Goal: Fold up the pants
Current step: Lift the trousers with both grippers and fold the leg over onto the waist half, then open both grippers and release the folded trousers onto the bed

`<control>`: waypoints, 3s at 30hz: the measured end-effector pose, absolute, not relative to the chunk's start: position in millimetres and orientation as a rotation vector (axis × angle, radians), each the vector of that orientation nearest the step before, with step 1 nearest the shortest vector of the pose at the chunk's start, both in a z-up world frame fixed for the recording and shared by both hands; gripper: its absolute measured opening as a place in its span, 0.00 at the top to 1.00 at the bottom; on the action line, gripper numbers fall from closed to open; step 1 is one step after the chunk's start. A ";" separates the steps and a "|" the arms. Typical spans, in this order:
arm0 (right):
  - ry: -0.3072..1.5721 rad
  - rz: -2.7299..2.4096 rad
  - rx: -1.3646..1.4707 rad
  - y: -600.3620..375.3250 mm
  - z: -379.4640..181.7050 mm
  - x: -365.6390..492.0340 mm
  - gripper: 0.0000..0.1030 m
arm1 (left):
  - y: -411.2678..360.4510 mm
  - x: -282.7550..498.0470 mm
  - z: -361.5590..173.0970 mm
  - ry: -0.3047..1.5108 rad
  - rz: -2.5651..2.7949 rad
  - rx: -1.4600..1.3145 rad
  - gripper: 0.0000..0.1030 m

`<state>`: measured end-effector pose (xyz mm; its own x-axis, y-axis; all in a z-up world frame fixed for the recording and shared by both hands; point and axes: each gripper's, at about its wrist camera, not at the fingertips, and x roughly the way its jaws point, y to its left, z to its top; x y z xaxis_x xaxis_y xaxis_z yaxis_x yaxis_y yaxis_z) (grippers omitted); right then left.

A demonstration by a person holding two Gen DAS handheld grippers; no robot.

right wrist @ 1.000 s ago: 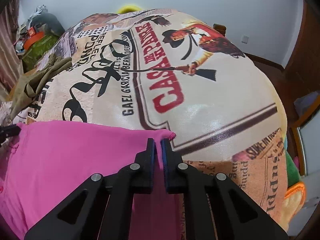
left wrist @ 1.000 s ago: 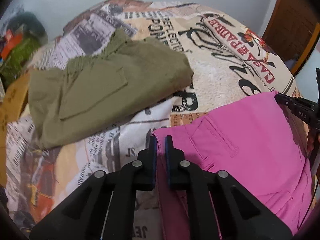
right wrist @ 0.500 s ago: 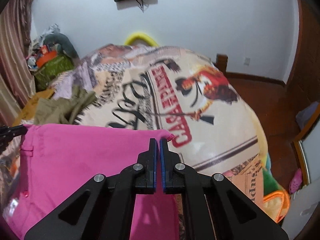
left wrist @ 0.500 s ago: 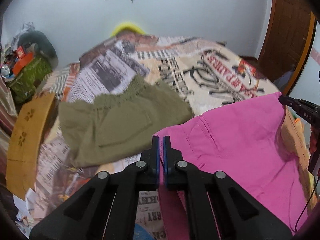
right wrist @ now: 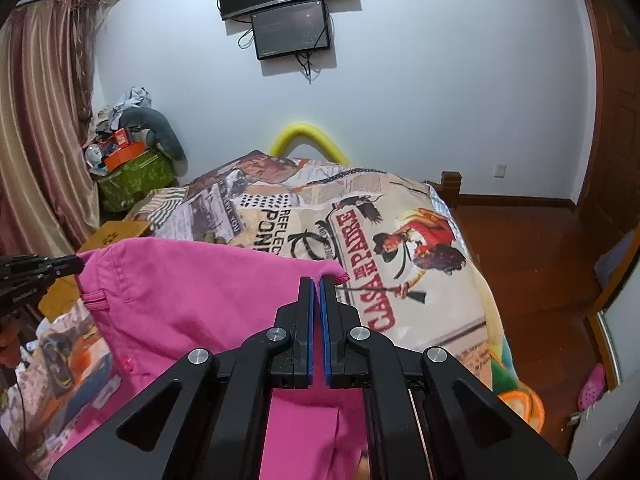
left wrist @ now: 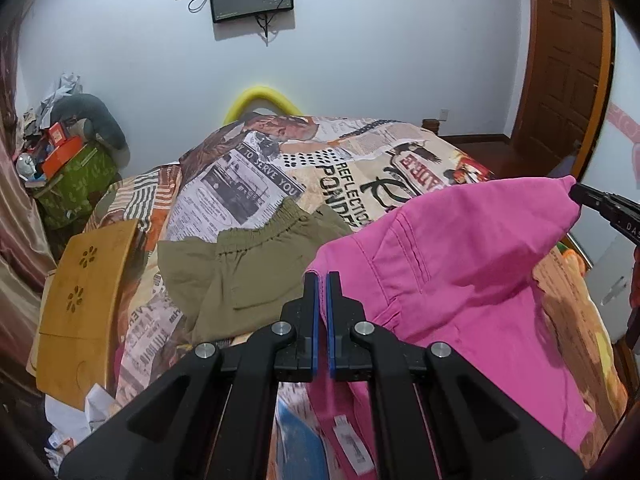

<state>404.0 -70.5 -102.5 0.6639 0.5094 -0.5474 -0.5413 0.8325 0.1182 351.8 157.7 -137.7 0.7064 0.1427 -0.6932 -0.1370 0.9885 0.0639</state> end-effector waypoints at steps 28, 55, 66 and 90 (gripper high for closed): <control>0.851 0.566 0.007 -126.7 -185.7 259.2 0.97 | 94.1 201.0 -231.8 0.977 0.067 0.167 0.96; 0.826 0.617 -0.158 -99.5 -173.8 202.2 0.52 | 62.6 184.4 -198.6 0.943 0.010 0.247 0.25; 0.927 0.663 -0.346 -50.4 -213.6 201.7 0.52 | 21.5 205.3 -230.8 1.008 -0.094 0.365 0.25; 0.904 0.731 -0.202 -46.8 -208.2 226.3 0.92 | 6.9 221.9 -241.0 0.985 -0.068 0.396 0.71</control>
